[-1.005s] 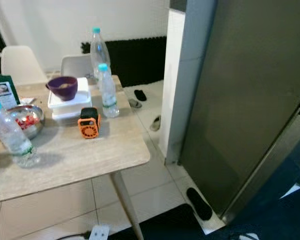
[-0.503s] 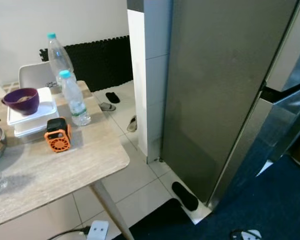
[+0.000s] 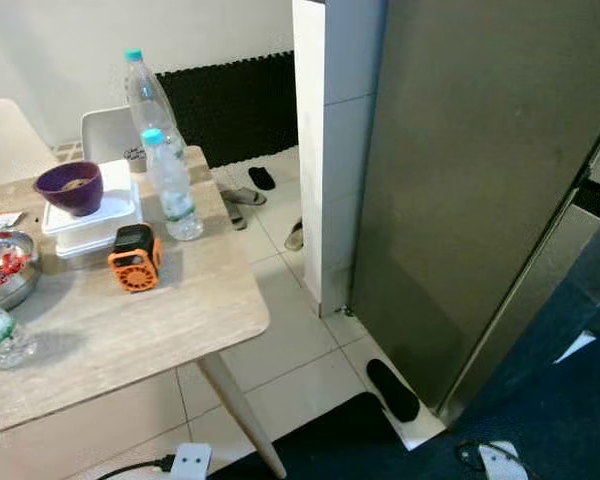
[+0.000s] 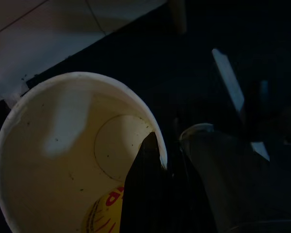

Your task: Restocking fridge

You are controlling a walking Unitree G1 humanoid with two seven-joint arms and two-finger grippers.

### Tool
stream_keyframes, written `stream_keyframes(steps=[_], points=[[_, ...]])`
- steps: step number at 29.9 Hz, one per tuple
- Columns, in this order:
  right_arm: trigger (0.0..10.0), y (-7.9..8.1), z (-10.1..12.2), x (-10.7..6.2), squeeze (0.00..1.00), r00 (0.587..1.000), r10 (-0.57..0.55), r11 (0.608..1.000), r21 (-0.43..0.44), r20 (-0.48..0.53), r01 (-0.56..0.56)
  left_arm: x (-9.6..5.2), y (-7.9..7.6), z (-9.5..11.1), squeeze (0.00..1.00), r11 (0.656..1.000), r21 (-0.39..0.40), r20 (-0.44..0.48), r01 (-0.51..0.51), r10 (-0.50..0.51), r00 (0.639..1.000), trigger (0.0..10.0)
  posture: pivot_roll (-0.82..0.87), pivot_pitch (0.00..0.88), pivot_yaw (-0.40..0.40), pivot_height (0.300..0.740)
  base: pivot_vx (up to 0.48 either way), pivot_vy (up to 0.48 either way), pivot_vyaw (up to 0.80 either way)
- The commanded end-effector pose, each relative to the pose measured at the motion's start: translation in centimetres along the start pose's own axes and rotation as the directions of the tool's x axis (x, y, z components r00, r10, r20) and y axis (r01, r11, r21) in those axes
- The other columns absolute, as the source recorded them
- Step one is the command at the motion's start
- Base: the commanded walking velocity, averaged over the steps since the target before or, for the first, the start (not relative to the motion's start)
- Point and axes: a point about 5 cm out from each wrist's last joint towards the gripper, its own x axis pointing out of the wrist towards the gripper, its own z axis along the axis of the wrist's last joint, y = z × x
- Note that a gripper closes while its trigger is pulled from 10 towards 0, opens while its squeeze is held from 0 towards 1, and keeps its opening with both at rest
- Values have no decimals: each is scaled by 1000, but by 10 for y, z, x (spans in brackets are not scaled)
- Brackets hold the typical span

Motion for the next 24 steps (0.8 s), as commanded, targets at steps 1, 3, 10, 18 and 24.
stream_keyframes(steps=[1, 3, 10, 18, 24], points=[[10000, 2, -3, 0, 0, 1000, 6, 1000, 1, -4, -6, -1, 0, -9, 0, 1000, 3, -30, 2, -2, 1000, 10000, -34, 0, 22, 740, 0, -409, 0], [10000, 2, -4, 0, 0, 1000, 6, 1000, -1, -5, -6, -1, 0, -11, 0, 1000, 5, -35, 6, -5, 999, 10000, -37, 0, 18, 740, 0, -409, 0], [10000, 0, -6, 0, 0, 1000, 3, 1000, -1, -7, -3, -2, -1, -12, 0, 1000, 16, -38, 10, -10, 999, 10000, -39, 0, 19, 740, 0, -414, 0], [10000, -1, -6, -1, 0, 1000, 6, 1000, 13, -4, -6, -1, -2, -11, 0, 999, 31, -37, 16, -15, 999, 10000, -39, 0, 19, 740, 0, -417, 0], [10000, -1, -4, -1, 0, 999, 28, 999, 24, 21, -28, -1, -2, -11, 0, 999, 36, -37, 17, -16, 999, 10000, -40, 0, 18, 740, 0, -417, 0]])
